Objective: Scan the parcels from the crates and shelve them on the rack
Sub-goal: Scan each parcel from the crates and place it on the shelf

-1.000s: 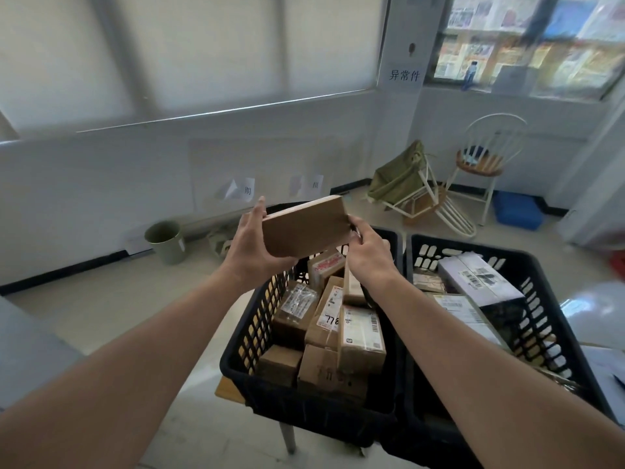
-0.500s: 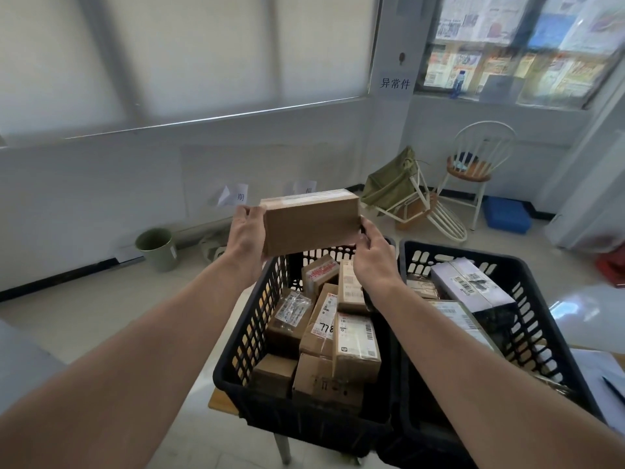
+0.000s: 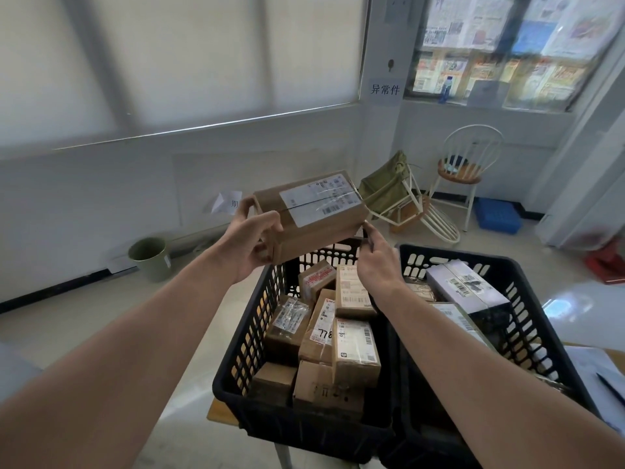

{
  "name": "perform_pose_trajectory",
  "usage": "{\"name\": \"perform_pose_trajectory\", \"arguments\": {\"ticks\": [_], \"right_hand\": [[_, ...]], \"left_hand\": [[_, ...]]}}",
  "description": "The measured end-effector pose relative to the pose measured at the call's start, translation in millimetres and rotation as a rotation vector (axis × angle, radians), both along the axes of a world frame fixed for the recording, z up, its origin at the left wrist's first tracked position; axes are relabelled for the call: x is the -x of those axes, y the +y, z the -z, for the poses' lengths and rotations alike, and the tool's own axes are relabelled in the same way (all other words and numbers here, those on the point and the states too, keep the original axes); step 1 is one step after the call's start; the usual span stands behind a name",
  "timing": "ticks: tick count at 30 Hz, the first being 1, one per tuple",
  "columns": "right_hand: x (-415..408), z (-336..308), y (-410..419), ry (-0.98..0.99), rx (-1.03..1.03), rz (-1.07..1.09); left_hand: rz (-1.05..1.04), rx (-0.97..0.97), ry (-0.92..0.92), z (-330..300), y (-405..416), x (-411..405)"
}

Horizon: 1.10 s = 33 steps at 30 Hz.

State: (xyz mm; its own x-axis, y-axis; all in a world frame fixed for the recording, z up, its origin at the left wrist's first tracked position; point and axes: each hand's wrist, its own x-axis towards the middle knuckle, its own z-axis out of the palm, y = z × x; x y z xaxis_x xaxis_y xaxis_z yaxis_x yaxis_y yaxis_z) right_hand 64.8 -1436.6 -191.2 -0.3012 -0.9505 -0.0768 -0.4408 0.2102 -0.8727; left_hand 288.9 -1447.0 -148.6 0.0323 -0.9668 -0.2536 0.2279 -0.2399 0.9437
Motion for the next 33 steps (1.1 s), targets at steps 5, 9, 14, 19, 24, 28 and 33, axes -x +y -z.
{"name": "perform_pose_trajectory", "arguments": {"ticks": [5, 9, 14, 19, 24, 28, 33], "right_hand": [[-5, -6, 2, 0.032, -0.020, -0.024], [-10, -6, 9, 0.073, -0.031, -0.032], [-14, -13, 21, 0.178, 0.042, -0.138], [-21, -28, 35, 0.426, 0.086, -0.315], [-16, -43, 47, 0.659, 0.039, -0.513], [-2, -54, 57, 0.809, 0.016, -0.616], [27, -66, 70, 0.939, 0.024, -0.764]], "left_hand": [[-0.040, 0.085, -0.084, -5, 2, -11], [-0.107, 0.169, -0.139, -7, 4, -21], [0.003, 0.245, -0.207, -3, 10, -37], [0.014, 0.235, -0.198, -1, 13, -47], [-0.011, 0.282, -0.353, -7, 24, -43], [-0.034, 0.306, -0.447, -18, 38, -28], [-0.096, 0.343, -0.514, -24, 64, -1]]}}
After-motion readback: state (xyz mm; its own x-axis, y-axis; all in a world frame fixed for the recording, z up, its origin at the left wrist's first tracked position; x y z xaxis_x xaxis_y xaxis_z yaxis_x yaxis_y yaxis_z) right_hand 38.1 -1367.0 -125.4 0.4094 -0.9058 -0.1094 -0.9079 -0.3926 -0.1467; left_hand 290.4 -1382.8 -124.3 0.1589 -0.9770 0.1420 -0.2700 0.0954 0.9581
